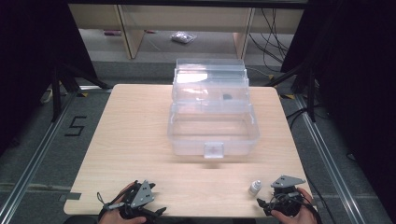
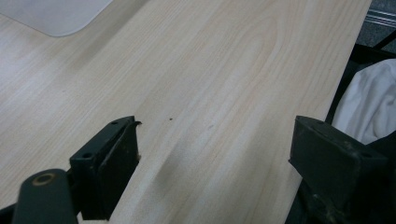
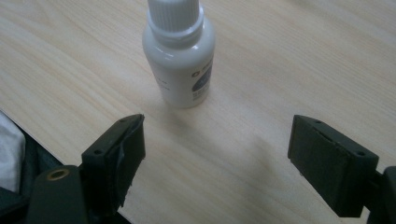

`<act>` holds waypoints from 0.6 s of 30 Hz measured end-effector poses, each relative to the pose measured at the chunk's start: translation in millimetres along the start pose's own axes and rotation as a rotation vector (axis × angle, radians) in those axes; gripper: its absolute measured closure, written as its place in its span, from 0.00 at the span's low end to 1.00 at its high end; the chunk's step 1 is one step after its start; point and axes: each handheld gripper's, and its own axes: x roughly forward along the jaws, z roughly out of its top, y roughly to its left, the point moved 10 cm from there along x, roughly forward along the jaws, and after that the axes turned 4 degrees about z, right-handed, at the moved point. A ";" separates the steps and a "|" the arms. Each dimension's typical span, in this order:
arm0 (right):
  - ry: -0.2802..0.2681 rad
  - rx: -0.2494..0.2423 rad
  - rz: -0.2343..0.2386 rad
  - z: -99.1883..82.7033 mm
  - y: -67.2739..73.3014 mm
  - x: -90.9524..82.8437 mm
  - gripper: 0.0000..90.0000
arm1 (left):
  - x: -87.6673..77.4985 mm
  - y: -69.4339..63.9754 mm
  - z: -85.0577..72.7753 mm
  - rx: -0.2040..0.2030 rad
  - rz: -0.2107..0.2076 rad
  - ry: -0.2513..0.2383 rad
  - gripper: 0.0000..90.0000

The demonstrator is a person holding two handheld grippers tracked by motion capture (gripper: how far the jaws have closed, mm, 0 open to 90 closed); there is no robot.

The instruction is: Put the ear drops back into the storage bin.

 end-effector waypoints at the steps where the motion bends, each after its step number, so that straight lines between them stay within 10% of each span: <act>1: 0.000 0.000 0.000 0.0 0.0 0.0 0.22 | 0.0 0.0 0.0 0.000 0.000 0.000 0.17; 18: 0.071 -0.020 0.017 7.6 10.9 -7.6 0.24 | 1.5 -0.7 -0.1 -0.022 -0.002 -0.005 0.17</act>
